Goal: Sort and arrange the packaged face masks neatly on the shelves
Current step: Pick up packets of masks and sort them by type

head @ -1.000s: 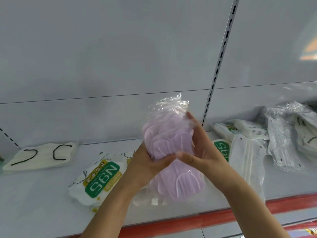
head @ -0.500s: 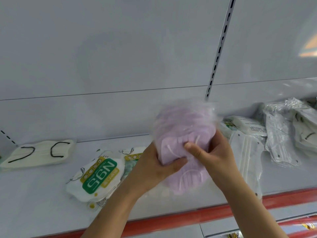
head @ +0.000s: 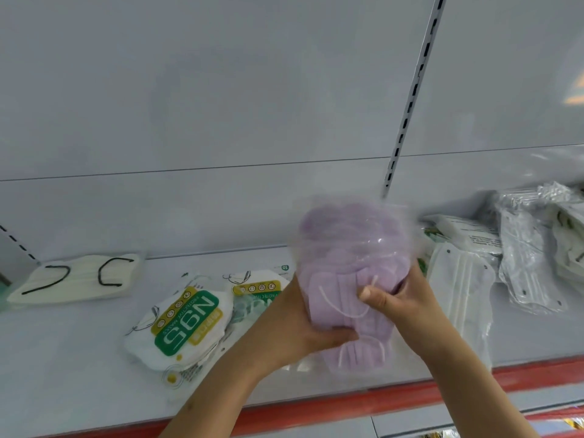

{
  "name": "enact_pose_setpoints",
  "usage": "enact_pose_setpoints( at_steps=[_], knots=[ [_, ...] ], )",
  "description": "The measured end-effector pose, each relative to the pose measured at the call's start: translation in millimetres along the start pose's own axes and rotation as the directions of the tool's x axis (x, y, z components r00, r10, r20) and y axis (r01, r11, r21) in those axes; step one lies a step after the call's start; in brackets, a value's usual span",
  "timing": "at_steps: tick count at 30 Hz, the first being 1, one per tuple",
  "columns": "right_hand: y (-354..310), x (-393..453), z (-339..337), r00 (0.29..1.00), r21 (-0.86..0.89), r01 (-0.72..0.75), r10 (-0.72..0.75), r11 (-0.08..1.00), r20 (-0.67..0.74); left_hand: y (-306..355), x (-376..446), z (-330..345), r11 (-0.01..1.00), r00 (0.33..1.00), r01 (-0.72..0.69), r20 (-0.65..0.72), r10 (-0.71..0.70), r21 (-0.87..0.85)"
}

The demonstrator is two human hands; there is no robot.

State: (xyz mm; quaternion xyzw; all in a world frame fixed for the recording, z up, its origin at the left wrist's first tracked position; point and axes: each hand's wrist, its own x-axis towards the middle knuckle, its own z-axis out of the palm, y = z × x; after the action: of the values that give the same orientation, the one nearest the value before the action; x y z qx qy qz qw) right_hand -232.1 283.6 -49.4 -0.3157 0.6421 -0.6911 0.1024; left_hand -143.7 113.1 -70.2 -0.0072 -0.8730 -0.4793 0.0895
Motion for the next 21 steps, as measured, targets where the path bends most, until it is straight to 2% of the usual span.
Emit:
enact_pose_setpoints(
  at_steps=[2,5,9,12,13,15,18,21],
  knots=[
    [3,-2,0,0.995,-0.096,-0.064,0.071,0.993,0.070,-8,-2,6,0.995,0.999,0.000,0.048,-0.005,0.098],
    [-3,6,10,0.997,-0.128,-0.071,0.067,0.989,-0.039,-8,-9,4,0.998,0.998,0.037,-0.046,-0.034,0.048],
    [-31,43,53,0.983,0.089,0.008,0.008,0.996,-0.183,8,-16,-31,0.973,0.959,0.066,-0.257,-0.124,-0.222],
    [-44,69,105,0.978,0.212,-0.057,0.097,0.976,-0.182,8,-34,-73,0.979,0.919,0.086,-0.364,-0.150,-0.187],
    [-44,75,125,0.979,0.244,-0.117,0.153,0.963,-0.136,4,-44,-89,0.981,0.902,0.105,-0.399,-0.163,-0.165],
    [-39,82,166,0.959,0.337,-0.283,0.276,0.898,0.070,-9,-74,-123,0.971,0.855,0.159,-0.466,-0.226,-0.179],
    [-27,74,232,0.835,0.358,-0.516,0.365,0.778,0.412,-27,-131,-168,0.931,0.788,0.316,-0.495,-0.366,-0.185],
    [0,50,293,0.701,0.338,-0.689,0.469,0.641,0.538,-44,-178,-194,0.859,0.684,0.477,-0.537,-0.494,-0.183]
  ],
)
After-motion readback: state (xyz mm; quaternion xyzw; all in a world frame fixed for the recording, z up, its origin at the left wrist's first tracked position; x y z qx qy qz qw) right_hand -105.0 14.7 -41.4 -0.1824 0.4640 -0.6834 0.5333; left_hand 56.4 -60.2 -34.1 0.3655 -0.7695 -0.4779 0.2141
